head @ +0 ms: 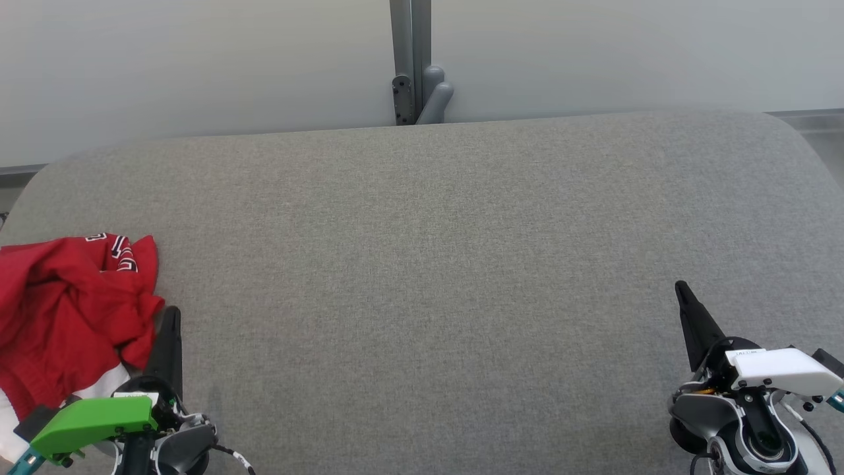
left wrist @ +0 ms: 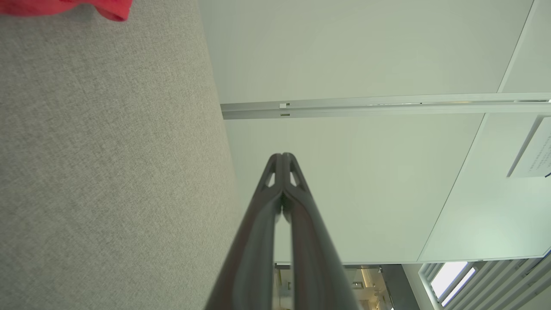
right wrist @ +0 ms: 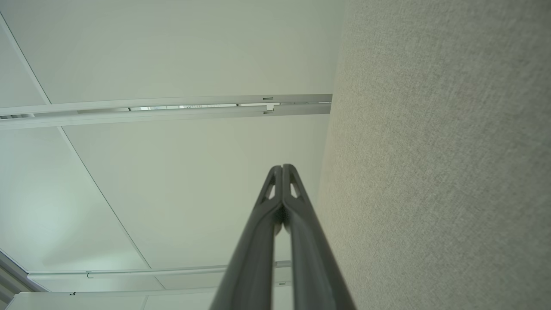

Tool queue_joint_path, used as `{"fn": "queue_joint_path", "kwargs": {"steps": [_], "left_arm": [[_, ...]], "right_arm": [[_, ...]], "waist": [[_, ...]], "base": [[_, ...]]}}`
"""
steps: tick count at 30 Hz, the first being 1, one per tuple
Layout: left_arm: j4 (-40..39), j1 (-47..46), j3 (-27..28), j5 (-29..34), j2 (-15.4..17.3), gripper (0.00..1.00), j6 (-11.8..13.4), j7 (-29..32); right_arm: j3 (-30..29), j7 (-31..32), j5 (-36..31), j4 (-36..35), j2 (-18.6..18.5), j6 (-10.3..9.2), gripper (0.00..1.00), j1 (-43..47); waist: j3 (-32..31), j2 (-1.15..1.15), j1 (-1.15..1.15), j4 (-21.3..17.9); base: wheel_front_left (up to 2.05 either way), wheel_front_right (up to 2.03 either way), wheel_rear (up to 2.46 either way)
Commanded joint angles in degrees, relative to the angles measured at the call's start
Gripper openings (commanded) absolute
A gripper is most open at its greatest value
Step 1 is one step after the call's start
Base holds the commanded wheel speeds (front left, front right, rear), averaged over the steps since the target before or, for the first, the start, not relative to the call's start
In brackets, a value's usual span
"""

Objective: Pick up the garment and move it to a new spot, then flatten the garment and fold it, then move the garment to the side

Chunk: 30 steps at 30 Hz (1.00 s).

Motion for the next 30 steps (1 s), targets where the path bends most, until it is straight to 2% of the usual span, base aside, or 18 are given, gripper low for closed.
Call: {"fn": "queue_joint_path", "kwargs": {"steps": [1, 30], "left_arm": [[-0.11, -0.75, 0.13, -0.15, 0.39, 0.00, -0.20, 0.15], [-0.10, -0.75, 0.13, -0.12, 0.39, 0.00, -0.20, 0.15]], "right_arm": [[-0.06, 0.05, 0.40, -0.24, -0.26, 0.02, 0.00, 0.49], [-0.06, 0.05, 0.41, -0.25, -0.26, 0.02, 0.00, 0.49]], "waist": [[0.00, 0.00, 0.00, 0.00], [0.00, 0.00, 0.00, 0.00]], "base": [[0.00, 0.00, 0.00], [0.00, 0.00, 0.00]]}}
